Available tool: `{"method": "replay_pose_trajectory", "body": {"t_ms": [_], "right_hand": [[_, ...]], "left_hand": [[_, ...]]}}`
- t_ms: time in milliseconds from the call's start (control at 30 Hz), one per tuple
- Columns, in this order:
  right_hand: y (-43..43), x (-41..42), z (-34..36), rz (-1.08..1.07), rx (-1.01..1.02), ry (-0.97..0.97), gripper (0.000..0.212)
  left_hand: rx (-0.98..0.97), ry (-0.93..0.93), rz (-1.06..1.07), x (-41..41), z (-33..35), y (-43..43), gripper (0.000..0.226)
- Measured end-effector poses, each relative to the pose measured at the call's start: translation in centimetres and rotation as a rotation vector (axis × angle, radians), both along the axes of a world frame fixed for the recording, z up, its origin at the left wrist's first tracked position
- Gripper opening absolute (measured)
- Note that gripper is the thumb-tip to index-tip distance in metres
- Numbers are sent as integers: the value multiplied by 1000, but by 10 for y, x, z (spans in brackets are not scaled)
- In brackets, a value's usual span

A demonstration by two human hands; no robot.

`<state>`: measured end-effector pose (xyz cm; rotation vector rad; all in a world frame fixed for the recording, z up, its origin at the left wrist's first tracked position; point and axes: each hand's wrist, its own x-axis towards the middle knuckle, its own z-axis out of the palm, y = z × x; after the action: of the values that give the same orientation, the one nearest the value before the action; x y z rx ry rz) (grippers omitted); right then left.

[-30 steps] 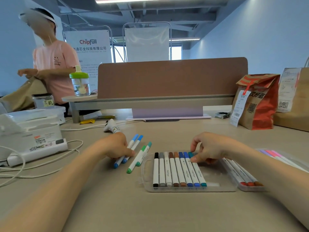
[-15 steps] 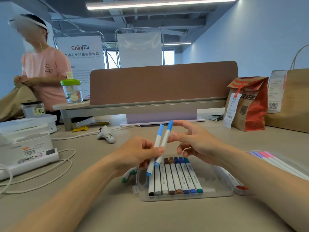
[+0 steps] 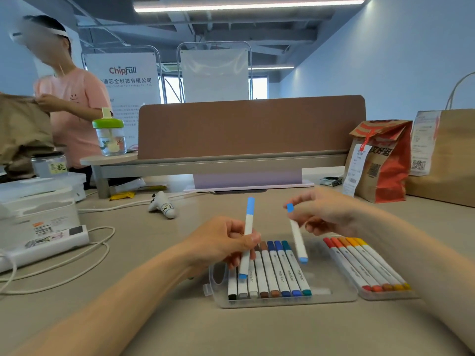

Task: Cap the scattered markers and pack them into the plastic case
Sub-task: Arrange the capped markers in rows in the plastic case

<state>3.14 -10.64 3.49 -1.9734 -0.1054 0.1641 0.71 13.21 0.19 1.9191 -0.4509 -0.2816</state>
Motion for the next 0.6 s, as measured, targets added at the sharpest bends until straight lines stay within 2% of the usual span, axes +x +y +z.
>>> {"method": "replay_pose_trajectory", "body": {"t_ms": [233, 367, 600], "right_hand": [[-1, 5, -5, 63, -325, 165, 30], [3, 6, -11, 34, -361, 164, 28], [1, 6, -10, 71, -429, 160, 40]], "left_hand": [[-5, 30, -54, -1, -5, -4, 18], [-11, 25, -54, -1, -7, -5, 21], [-20, 33, -65, 0, -8, -4, 21]]}}
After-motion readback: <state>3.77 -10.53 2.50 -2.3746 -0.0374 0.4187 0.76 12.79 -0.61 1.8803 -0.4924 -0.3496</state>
